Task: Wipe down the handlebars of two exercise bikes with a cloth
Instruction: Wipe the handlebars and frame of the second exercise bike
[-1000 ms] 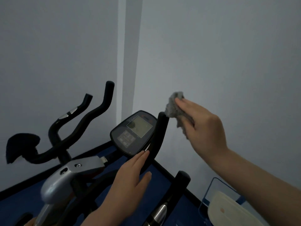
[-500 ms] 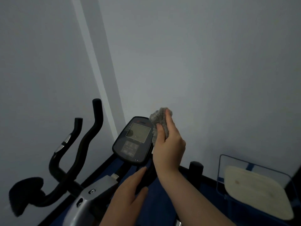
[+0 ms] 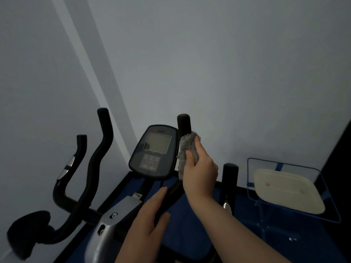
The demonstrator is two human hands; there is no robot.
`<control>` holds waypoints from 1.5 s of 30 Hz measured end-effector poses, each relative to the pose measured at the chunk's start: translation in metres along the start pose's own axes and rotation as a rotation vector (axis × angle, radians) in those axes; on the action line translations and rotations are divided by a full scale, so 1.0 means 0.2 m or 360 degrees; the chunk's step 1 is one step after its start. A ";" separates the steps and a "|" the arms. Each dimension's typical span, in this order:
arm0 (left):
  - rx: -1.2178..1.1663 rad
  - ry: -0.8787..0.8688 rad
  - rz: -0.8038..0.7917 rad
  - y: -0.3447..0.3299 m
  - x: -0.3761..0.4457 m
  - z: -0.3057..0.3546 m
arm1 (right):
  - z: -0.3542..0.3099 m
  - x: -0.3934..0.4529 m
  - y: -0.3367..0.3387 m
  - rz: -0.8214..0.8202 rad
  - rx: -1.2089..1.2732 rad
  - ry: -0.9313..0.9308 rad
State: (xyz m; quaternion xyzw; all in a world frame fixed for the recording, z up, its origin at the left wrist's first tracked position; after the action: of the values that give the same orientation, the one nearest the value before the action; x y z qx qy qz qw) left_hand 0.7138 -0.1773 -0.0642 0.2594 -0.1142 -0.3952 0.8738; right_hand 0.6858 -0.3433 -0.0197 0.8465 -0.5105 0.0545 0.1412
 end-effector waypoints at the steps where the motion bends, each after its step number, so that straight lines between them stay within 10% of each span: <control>1: -0.0013 -0.0012 -0.0001 0.00 0.00 0.00 | 0.01 -0.01 0.00 -0.0007 0.0005 -0.0026; 23: -0.0248 -0.0177 -0.0082 0.05 -0.06 -0.08 | 0.07 -0.37 -0.01 0.0013 -0.0164 -0.0158; 30: -0.0325 -0.0193 -0.0048 0.07 -0.06 -0.09 | -0.01 -0.37 0.12 -0.0374 -0.0059 -0.0208; 34: -0.0278 -0.0222 0.0047 0.08 -0.01 -0.05 | -0.33 -0.23 0.20 -0.0426 -0.0169 0.0364; 45: -0.0140 -0.0255 0.0027 0.03 0.05 0.01 | -0.56 0.15 -0.06 -0.0706 -0.1962 0.1900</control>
State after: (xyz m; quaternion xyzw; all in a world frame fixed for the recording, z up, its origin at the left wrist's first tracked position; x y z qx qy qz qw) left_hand 0.7233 -0.1832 -0.0595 0.1872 -0.1685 -0.4120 0.8757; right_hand 0.7174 -0.3308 0.0912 0.5297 -0.1144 0.1737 0.8223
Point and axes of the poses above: each hand's wrist, its own x-axis towards the middle knuckle, its own y-axis out of the back of the hand, z = x × y, the point moved 5 cm from there along x, towards the middle knuckle, and after that the axes turned 7 degrees about -z, right-handed, at the moved point
